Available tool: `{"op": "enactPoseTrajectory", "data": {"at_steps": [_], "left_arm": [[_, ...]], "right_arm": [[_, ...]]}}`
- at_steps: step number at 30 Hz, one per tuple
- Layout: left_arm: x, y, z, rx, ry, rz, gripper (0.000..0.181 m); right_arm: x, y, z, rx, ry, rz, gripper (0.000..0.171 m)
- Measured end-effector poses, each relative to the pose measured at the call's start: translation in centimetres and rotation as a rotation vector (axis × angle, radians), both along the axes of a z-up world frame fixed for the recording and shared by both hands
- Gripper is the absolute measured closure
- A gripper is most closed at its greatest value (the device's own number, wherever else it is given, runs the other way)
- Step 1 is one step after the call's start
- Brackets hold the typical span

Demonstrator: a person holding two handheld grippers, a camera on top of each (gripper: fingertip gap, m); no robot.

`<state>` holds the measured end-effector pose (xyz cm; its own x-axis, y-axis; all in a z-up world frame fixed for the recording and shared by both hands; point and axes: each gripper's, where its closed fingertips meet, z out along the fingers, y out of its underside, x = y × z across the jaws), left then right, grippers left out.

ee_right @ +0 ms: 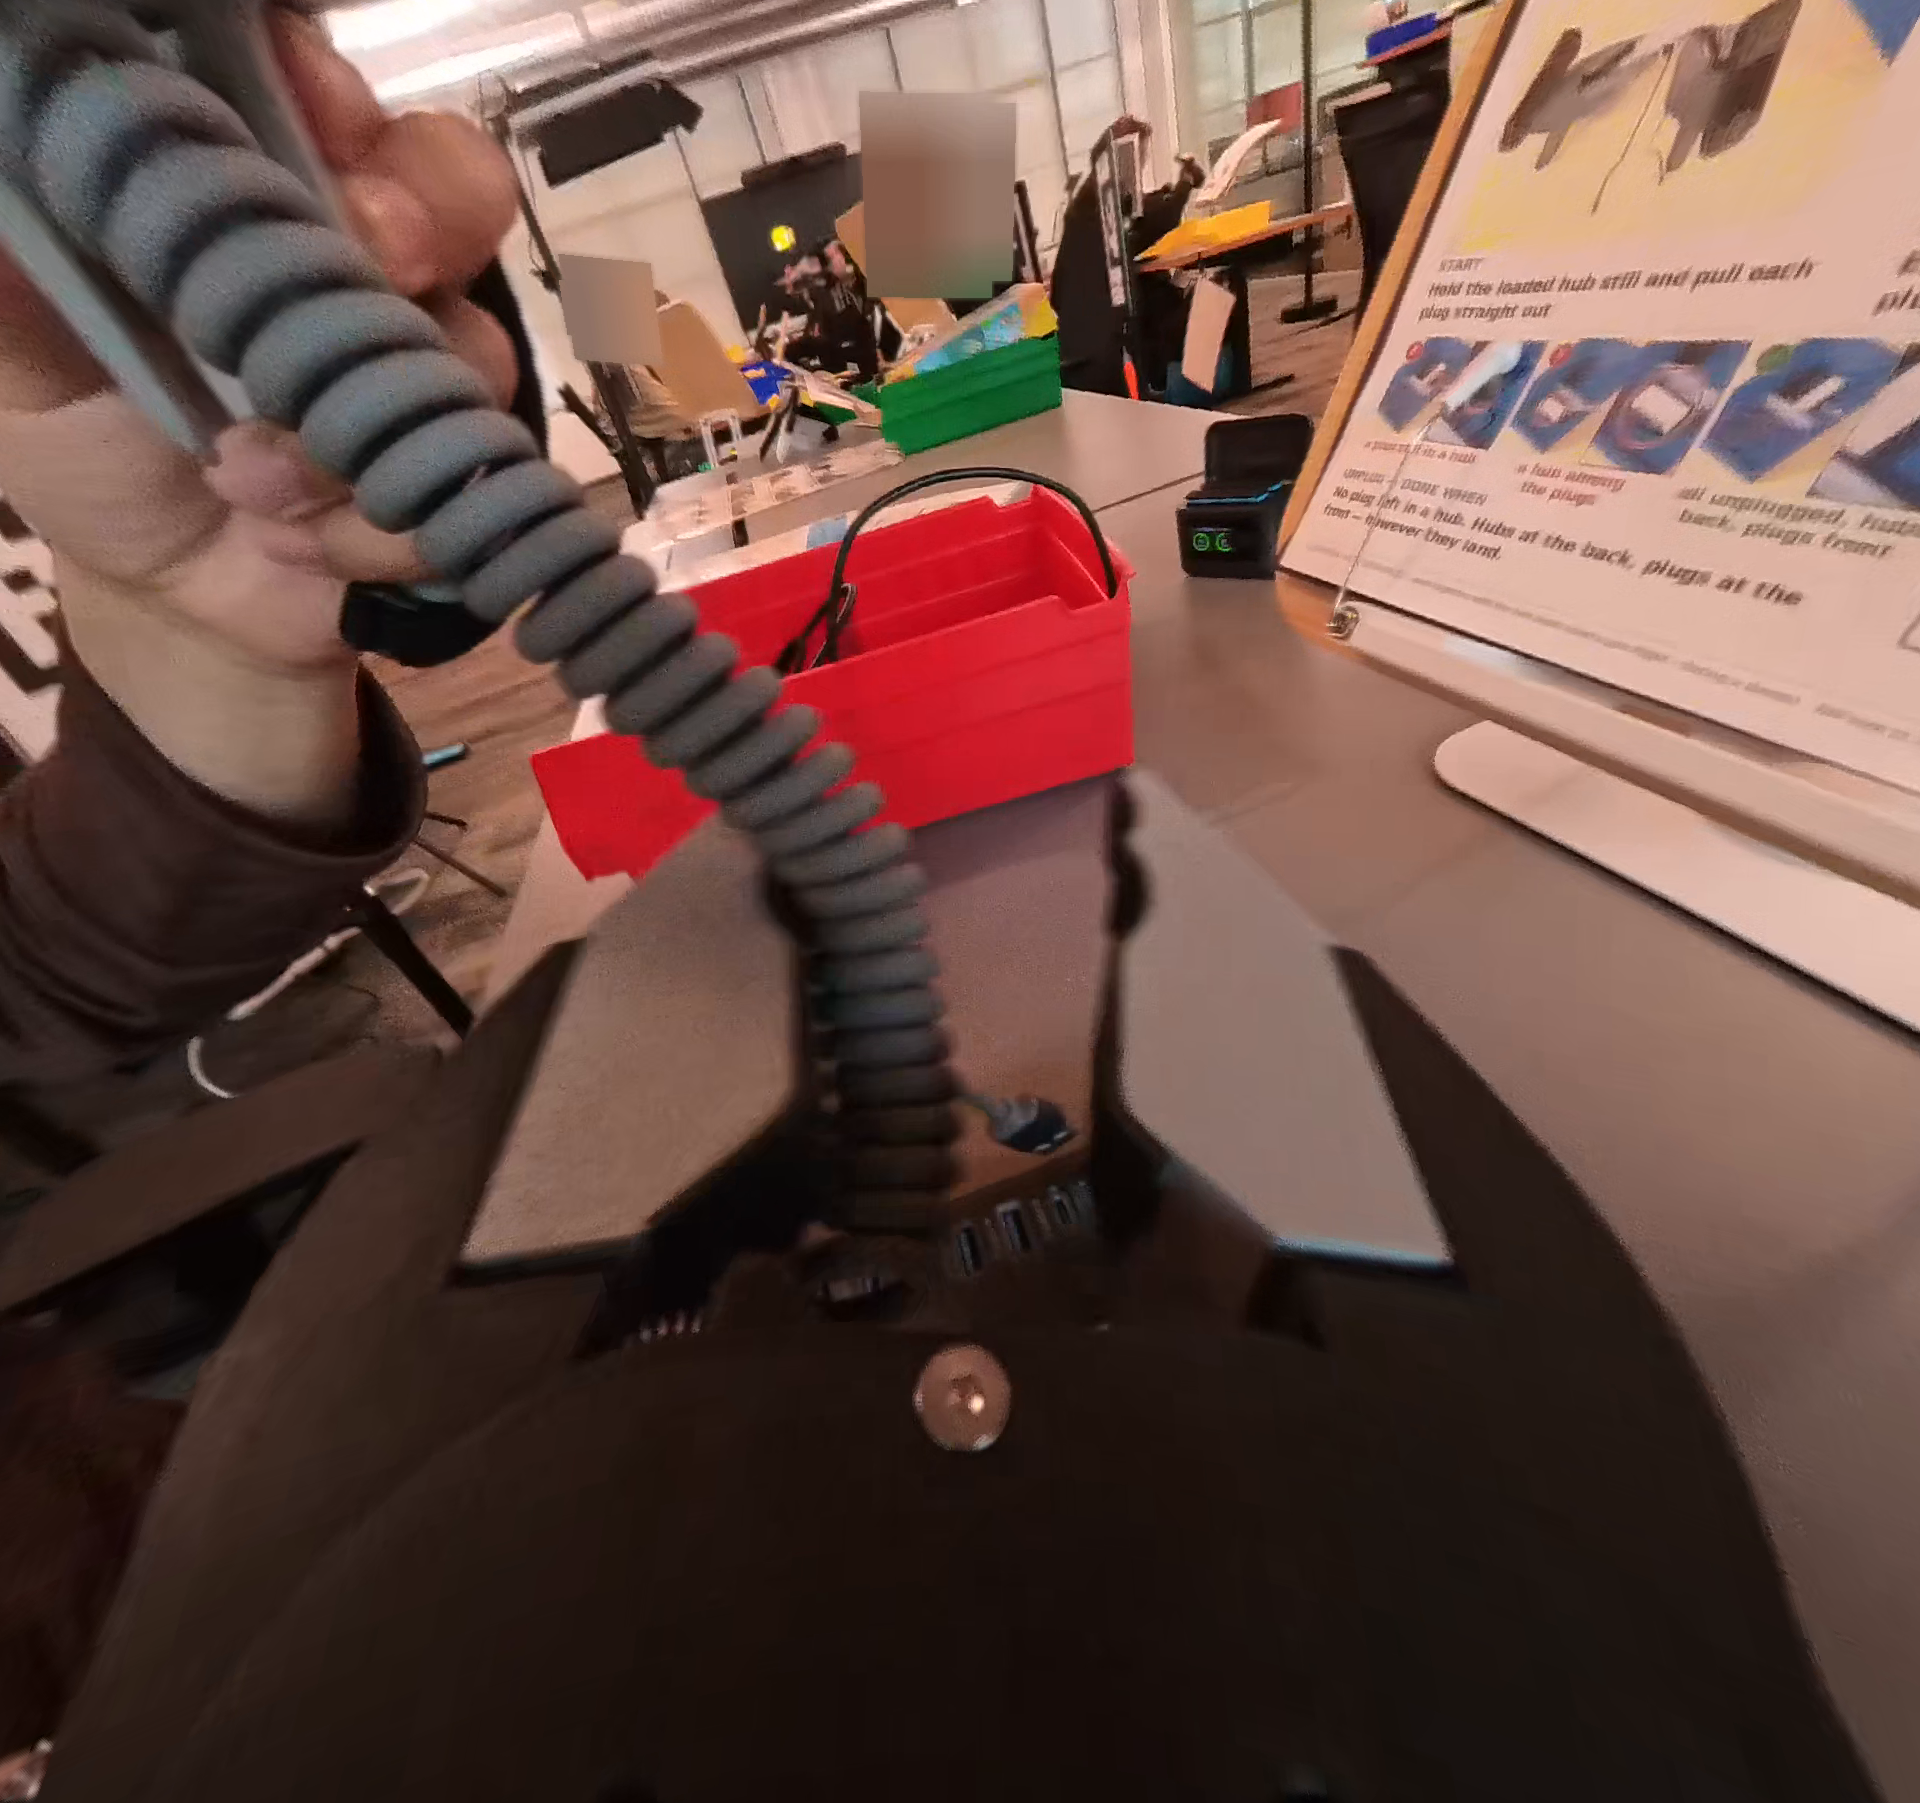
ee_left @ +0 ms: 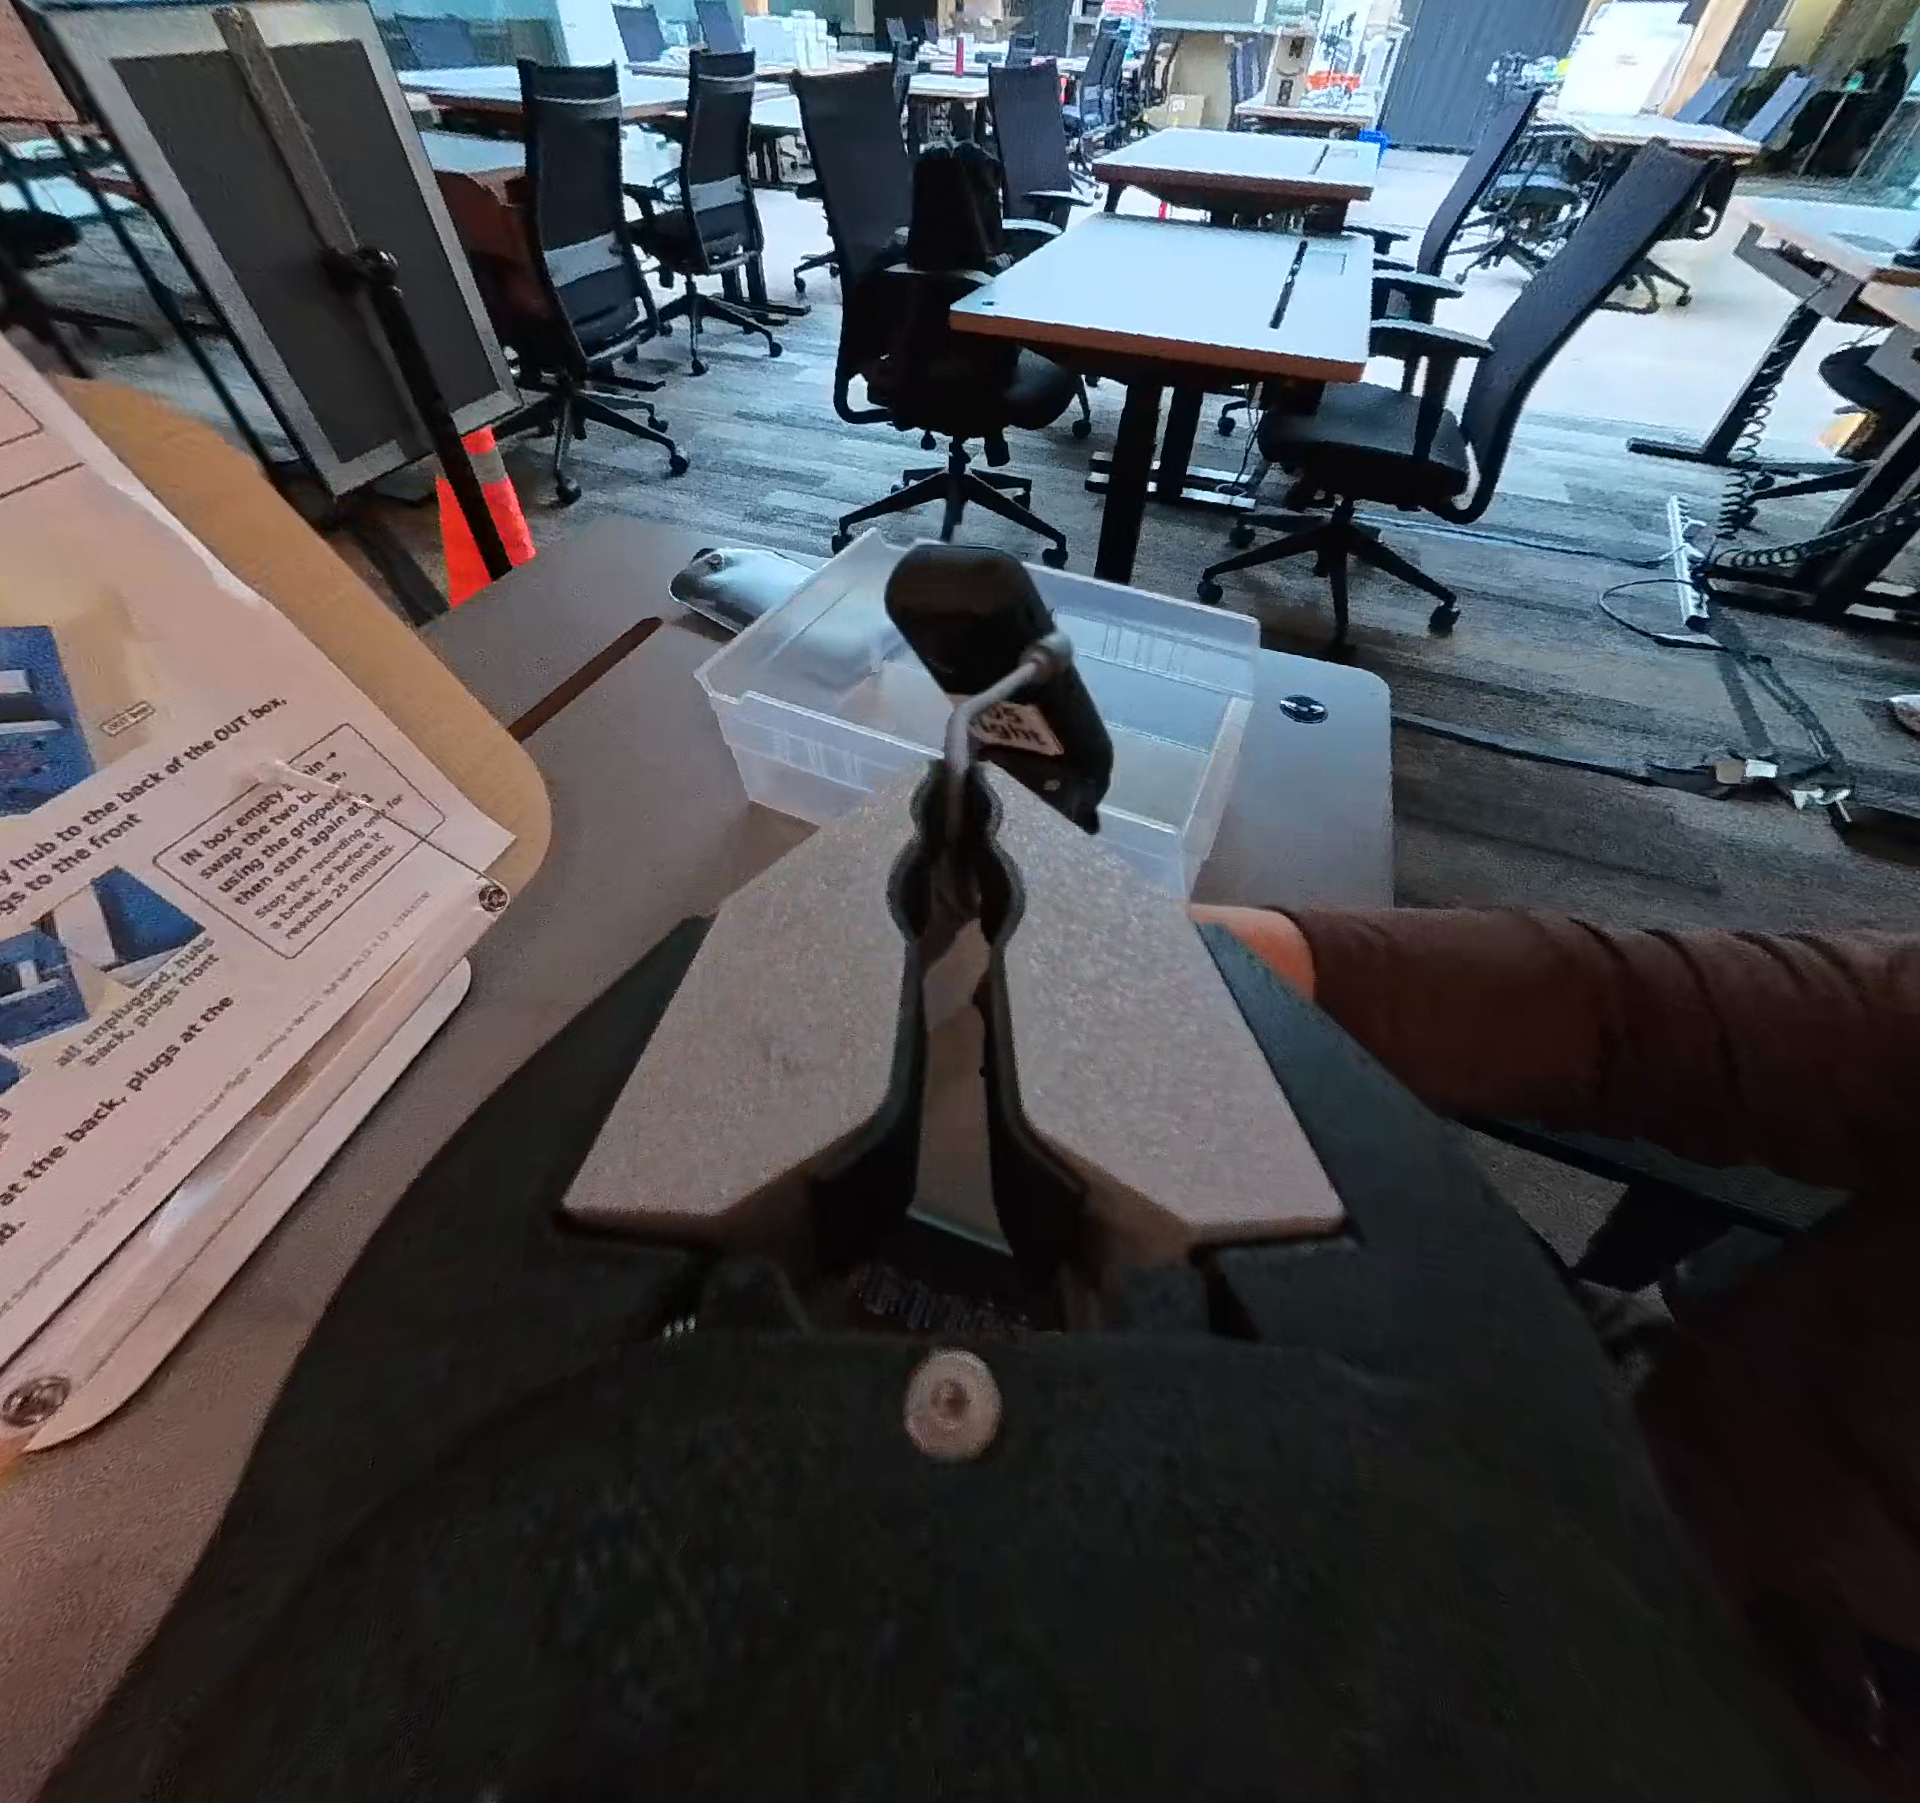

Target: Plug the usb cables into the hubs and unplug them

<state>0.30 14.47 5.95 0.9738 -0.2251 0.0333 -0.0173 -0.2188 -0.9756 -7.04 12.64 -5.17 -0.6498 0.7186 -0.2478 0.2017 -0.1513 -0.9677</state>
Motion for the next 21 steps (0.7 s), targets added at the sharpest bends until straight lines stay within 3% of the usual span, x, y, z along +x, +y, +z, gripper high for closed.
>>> {"op": "enactPoseTrajectory", "data": {"at_steps": [1, 2, 7, 10, 14, 16, 17, 19, 21], "left_arm": [[-0.1, 0.4, -0.1, 0.002, -0.007, 0.001, 0.18], [-0.3, 0.8, -0.3, 0.003, -0.023, 0.009, 0.18], [-2.1, 1.6, -2.7, -0.015, -0.142, 0.027, 0.177], [-3.2, 0.9, -4.8, -0.034, -0.201, 0.035, 0.154], [-8.3, -0.7, -10.5, -0.152, -0.152, 0.266, 0.152], [-11.7, -1.8, -13.7, -0.248, -0.065, 0.435, 0.161], [-13.3, -2.4, -15.1, -0.298, -0.018, 0.517, 0.175], [-17.2, -4.2, -17.8, -0.446, 0.134, 0.703, 0.181], [-19.5, -6.6, -19.8, -0.663, 0.32, 0.784, 0.181]], "right_arm": [[0.2, 0.2, 0.0, 0.024, 0.015, -0.006, 0.155], [0.1, 0.8, 0.0, 0.046, 0.02, -0.039, 0.161], [-1.0, 8.0, 0.5, 0.139, 0.038, -0.48, 0.163], [-0.6, 11.2, 0.8, 0.262, 0.04, -0.673, 0.163], [-0.8, 12.2, -0.5, 0.443, -0.025, -0.772, 0.163], [-1.0, 12.1, -1.3, 0.506, -0.06, -0.778, 0.163], [-1.1, 12.0, -1.5, 0.518, -0.068, -0.775, 0.163], [-1.2, 11.7, -1.9, 0.522, -0.083, -0.759, 0.163], [-1.3, 11.4, -2.2, 0.512, -0.092, -0.736, 0.163]]}}
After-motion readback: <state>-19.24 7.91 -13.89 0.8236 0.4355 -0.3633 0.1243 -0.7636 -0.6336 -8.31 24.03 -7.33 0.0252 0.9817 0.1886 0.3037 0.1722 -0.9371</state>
